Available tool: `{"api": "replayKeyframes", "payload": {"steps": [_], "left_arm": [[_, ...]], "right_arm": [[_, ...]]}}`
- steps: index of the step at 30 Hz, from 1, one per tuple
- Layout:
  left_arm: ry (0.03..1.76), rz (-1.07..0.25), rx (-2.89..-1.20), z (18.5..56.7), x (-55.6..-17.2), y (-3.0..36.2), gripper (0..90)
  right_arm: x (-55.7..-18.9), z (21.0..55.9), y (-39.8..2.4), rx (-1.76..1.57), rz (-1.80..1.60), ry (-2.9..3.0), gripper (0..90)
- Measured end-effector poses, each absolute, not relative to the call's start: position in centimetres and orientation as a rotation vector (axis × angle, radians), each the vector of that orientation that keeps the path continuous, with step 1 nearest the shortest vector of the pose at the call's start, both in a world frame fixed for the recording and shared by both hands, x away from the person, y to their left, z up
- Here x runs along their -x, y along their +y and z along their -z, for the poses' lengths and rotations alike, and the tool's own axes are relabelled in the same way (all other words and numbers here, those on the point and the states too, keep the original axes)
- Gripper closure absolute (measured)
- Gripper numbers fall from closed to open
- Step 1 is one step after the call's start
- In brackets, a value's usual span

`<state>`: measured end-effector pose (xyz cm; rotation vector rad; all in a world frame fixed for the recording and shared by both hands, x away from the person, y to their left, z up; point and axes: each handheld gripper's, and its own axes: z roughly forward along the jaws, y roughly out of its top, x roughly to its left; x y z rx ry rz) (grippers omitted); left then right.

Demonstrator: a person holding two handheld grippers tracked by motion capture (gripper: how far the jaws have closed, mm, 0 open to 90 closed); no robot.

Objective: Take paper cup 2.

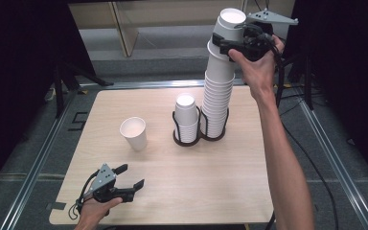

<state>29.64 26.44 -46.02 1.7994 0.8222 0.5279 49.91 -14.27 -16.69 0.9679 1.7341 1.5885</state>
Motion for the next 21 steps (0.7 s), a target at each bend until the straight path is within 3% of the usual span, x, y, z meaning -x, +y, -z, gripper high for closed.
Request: {"api": "replayKeyframes", "payload": {"steps": [11,21], "left_arm": [[0.842,-0.51,-1.788,46.1,-29.6,26.4,14.7],[0.827,-0.525,-1.801,46.1,-29.8,26.4,14.8]], "right_arm": [[-47.8,13.4,-15.2,-0.933,-1.631,1.673,18.3],[-44.4,14.1,-16.5,-0.885,-1.636,1.725,18.3]]}}
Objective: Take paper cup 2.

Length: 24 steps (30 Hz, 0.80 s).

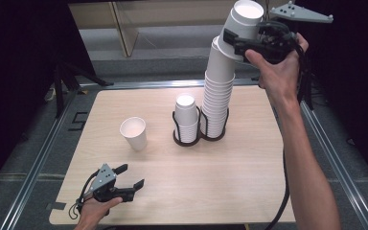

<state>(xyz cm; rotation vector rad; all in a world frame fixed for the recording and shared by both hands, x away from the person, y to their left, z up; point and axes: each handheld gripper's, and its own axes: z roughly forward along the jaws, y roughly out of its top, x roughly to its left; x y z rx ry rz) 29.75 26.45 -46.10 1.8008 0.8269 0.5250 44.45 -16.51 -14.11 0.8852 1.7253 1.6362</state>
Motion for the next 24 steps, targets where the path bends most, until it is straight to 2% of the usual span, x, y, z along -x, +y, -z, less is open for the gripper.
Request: {"api": "replayKeyframes", "payload": {"steps": [16,24], "left_arm": [[0.841,-0.522,-1.774,46.1,-29.7,26.4,14.7],[0.832,-0.533,-1.77,46.1,-29.8,26.5,14.7]], "right_arm": [[-38.4,21.9,-16.6,-0.81,-1.688,1.877,18.3],[-37.9,26.7,-15.6,-0.826,-1.692,1.957,18.3]]}}
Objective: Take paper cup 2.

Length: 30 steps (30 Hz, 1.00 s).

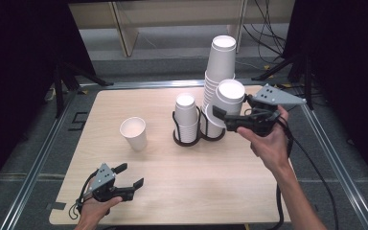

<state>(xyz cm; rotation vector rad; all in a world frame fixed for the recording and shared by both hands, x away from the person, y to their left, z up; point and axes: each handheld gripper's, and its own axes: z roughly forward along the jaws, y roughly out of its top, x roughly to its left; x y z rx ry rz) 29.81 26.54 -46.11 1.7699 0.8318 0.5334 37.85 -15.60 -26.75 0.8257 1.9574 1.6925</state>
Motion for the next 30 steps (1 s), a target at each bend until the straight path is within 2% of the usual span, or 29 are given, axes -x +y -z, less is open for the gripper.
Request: {"api": "replayKeyframes", "payload": {"steps": [13,30], "left_arm": [[0.818,-0.525,-1.75,46.4,-29.9,26.1,14.7],[0.761,-0.544,-1.764,46.2,-30.0,25.8,14.7]], "right_arm": [[-37.9,34.0,-12.2,-0.821,-1.733,2.045,18.3],[-38.2,38.5,-8.1,-0.798,-1.741,2.206,18.3]]}}
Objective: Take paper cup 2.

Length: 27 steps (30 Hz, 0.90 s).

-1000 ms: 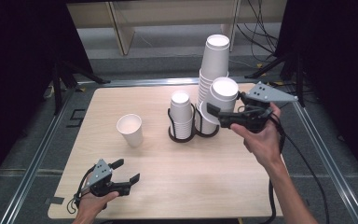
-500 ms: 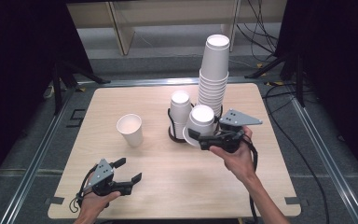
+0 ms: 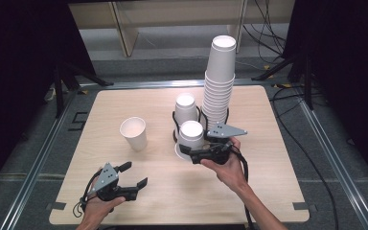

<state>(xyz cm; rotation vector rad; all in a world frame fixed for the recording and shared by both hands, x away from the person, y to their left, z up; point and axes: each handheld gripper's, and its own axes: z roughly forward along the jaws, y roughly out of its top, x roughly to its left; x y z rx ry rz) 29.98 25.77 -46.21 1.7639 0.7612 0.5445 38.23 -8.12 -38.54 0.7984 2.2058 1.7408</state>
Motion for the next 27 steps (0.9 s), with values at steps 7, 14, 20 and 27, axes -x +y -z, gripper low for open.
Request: {"api": "replayKeyframes", "payload": {"steps": [7,14,20,27], "left_arm": [[0.762,-0.538,-1.751,46.3,-29.9,25.9,14.7],[0.75,-0.521,-1.735,46.1,-29.6,25.7,14.7],[0.734,-0.499,-1.712,46.2,-29.7,25.2,14.7],[0.709,-0.481,-1.74,46.1,-29.3,24.6,14.7]], "right_arm": [[-37.7,39.5,-6.4,-0.787,-1.764,2.245,18.3],[-37.0,39.9,-4.7,-0.766,-1.785,2.292,18.3],[-36.9,40.4,-3.5,-0.712,-1.8,2.293,18.2],[-36.4,40.9,-2.4,-0.684,-1.796,2.337,18.2]]}}
